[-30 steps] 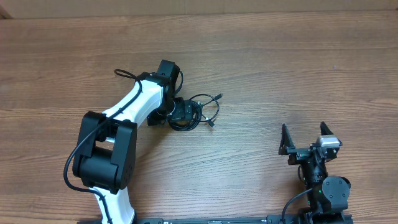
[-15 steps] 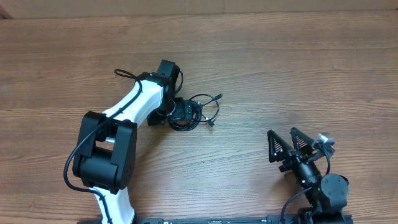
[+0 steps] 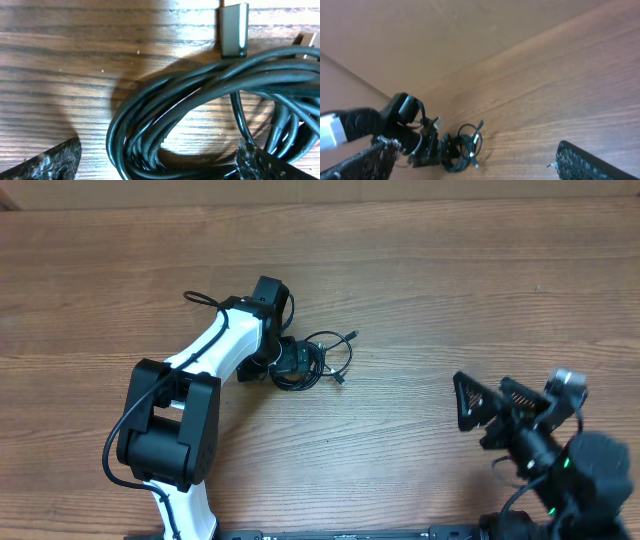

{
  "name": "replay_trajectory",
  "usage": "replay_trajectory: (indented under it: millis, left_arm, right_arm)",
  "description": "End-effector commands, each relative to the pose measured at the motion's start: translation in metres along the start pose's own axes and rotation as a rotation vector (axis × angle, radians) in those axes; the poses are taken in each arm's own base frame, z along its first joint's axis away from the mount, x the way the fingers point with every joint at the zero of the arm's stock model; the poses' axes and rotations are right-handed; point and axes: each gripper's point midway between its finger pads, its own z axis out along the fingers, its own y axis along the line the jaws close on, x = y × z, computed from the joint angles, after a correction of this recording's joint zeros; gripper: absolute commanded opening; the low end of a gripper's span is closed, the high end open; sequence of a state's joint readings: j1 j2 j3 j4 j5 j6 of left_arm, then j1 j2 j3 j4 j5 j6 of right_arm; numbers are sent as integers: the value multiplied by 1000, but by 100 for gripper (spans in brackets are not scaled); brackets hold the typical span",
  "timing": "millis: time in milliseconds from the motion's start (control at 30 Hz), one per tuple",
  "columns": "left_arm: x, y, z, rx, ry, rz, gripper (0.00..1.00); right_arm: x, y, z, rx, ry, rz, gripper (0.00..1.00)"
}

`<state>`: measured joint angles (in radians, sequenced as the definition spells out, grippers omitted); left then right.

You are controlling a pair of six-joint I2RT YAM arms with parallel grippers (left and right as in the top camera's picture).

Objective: Untangle cables
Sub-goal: 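Reach the right gripper to the right side of the cable bundle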

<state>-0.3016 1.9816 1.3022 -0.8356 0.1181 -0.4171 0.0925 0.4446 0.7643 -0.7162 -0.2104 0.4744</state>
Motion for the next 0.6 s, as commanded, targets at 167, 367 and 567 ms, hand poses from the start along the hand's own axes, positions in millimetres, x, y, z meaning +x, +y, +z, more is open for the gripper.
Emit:
replay_trajectory:
  millis: [167, 367, 567]
  left_arm:
    - [10, 6, 16, -13, 42, -3, 100]
    - [10, 6, 16, -13, 42, -4, 100]
    - [10, 6, 16, -13, 42, -3, 100]
  right_arm:
    - [2, -13, 54, 237, 424, 104, 100]
    - [47, -20, 100, 212, 696, 222, 98]
    - [77, -35, 126, 242, 830, 288, 4]
